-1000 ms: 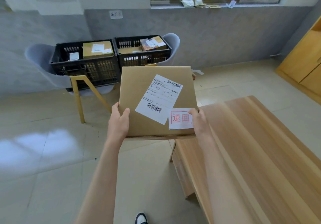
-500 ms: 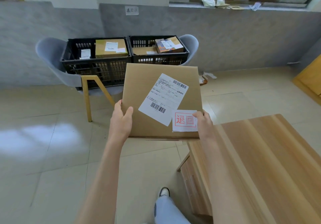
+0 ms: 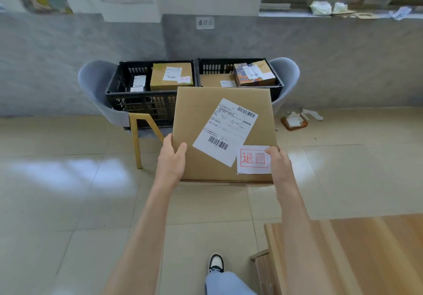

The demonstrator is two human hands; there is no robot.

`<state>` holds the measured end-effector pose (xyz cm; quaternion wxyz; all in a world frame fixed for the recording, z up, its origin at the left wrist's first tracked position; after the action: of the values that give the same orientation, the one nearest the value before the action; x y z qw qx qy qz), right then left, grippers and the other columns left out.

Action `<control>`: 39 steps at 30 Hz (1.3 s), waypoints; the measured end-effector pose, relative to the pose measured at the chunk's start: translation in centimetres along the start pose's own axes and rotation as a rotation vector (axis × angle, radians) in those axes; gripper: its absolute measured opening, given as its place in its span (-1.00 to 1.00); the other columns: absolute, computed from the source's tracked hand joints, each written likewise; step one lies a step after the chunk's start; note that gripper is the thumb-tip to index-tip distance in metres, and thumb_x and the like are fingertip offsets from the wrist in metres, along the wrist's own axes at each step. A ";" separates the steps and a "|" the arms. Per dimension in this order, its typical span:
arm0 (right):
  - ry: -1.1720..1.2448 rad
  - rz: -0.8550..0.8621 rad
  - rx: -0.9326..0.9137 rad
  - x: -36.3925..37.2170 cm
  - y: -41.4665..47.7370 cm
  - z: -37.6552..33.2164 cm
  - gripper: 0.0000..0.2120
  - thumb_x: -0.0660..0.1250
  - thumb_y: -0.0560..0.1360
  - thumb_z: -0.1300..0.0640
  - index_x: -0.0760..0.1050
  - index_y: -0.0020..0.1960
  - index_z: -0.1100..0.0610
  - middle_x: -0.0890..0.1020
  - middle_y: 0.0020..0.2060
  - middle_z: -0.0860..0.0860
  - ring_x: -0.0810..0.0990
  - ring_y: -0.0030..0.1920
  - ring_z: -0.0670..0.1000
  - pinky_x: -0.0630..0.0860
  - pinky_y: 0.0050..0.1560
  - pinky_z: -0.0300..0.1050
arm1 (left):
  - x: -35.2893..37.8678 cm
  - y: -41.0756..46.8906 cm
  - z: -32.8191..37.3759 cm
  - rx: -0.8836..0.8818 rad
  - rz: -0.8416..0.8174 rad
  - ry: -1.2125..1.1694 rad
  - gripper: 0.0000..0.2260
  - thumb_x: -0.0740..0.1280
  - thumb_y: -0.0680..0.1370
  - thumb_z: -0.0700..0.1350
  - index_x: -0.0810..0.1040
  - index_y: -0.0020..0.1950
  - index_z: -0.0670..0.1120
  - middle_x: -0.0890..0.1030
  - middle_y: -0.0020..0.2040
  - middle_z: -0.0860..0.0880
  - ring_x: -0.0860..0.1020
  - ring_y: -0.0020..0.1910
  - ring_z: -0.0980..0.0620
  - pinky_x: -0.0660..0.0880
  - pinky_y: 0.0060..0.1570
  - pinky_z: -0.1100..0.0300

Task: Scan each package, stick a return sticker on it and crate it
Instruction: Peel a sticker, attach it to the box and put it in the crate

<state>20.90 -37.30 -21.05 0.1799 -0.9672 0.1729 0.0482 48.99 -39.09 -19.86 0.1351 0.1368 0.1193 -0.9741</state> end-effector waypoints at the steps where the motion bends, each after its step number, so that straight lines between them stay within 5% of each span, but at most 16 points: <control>1: 0.001 -0.007 -0.002 0.3 1.1 -0.5 -0.82 0.15 0.54 0.07 0.45 0.08 0.06 0.57 -0.14 -0.08 0.48 -0.11 -0.10 0.35 -0.15 -0.17 | 0.3 0.9 0.5 -0.002 0.008 -0.003 -0.55 0.14 0.63 -0.07 0.16 0.53 -0.04 0.38 0.42 0.02 0.36 0.36 0.01 0.31 0.35 0.05; 22: -0.026 -0.047 0.031 7.4 17.5 -5.2 -0.38 0.16 0.35 -0.11 0.34 0.38 0.05 0.57 0.16 -0.02 0.47 0.22 0.02 0.38 0.11 -0.05 | 4.1 18.0 3.3 -0.047 0.009 -0.044 -0.51 0.16 0.64 -0.04 0.11 0.54 -0.02 0.34 0.44 0.02 0.35 0.37 0.02 0.31 0.36 0.05; 30: -0.020 -0.003 0.016 12.3 25.4 -9.4 -0.75 0.13 0.58 0.06 0.35 0.25 0.00 0.52 -0.07 -0.11 0.43 -0.08 -0.17 0.32 -0.20 -0.19 | 4.5 28.7 4.7 -0.050 -0.035 -0.029 -0.50 0.15 0.64 -0.01 0.08 0.55 -0.01 0.28 0.48 -0.01 0.29 0.42 -0.02 0.27 0.39 -0.01; 36: -0.027 0.067 0.043 15.0 29.6 -10.6 -0.64 0.14 0.57 0.06 0.34 0.36 0.06 0.51 -0.05 -0.09 0.44 0.11 0.00 0.29 -0.02 -0.09 | 5.3 34.9 5.6 -0.058 -0.086 -0.004 -0.48 0.15 0.63 0.02 0.06 0.55 0.01 0.25 0.49 0.00 0.27 0.43 -0.03 0.27 0.40 -0.07; 39: -0.040 0.074 0.066 15.6 31.5 -11.0 -0.62 0.13 0.58 0.05 0.31 0.39 0.05 0.49 -0.10 -0.15 0.44 0.02 -0.05 0.30 -0.09 -0.10 | 6.2 37.3 5.7 -0.070 -0.111 0.004 -0.48 0.15 0.63 0.03 0.06 0.55 0.02 0.25 0.49 -0.01 0.27 0.43 -0.03 0.27 0.40 -0.08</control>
<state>24.69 -73.85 -23.70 0.2132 -0.9525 0.2065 0.0683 52.94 -76.92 -23.64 0.0853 0.1271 0.1611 -0.9750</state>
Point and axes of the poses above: each hand's wrist, its own y-axis towards the middle knuckle, its own x-axis out of the palm, z = x × y, the point moved 9 cm from there along y, towards the middle knuckle
